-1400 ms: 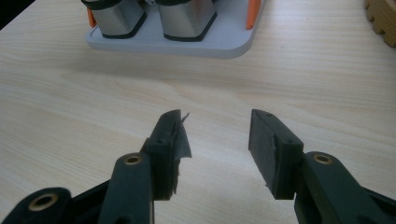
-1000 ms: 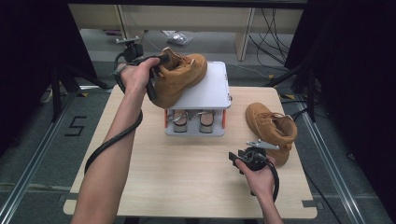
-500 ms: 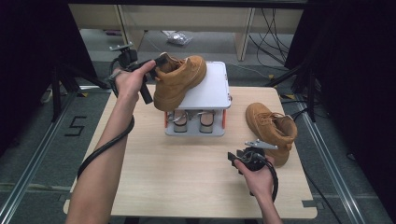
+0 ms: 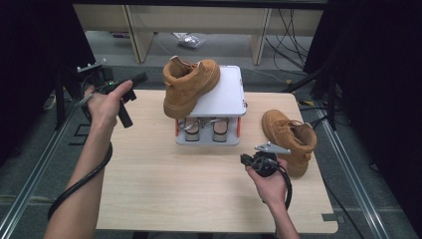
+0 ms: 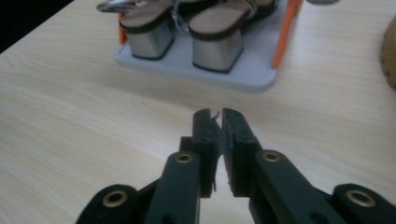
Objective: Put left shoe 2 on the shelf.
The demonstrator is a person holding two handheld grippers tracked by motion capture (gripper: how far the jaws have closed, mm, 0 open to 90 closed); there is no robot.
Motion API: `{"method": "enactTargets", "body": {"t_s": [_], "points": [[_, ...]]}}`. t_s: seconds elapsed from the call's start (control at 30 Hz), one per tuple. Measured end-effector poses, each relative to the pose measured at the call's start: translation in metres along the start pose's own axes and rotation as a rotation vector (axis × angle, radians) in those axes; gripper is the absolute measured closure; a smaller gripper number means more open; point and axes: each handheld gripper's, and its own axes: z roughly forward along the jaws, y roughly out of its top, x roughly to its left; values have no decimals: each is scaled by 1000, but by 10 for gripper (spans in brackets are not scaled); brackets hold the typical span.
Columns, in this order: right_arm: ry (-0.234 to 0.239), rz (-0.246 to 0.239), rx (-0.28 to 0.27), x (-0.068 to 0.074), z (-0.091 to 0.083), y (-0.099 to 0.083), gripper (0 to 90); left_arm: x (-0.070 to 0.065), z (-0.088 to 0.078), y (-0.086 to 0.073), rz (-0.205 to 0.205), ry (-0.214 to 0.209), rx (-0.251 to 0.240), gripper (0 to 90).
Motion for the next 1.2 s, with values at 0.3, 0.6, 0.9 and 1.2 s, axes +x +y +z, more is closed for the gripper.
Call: {"method": "enactTargets", "body": {"t_s": [0.3,0.6,0.9,1.2], "points": [[44,-135,-102,38,15,64,900,5,21,-41,95,-6,63,893],[109,-150,-133,81,52,117,900,2,41,-56,152,29,103,894],[99,-140,-118,100,80,135,900,5,41,-62,160,16,135,894],[70,-155,-109,102,83,138,900,0,41,-65,207,23,123,895]]}}
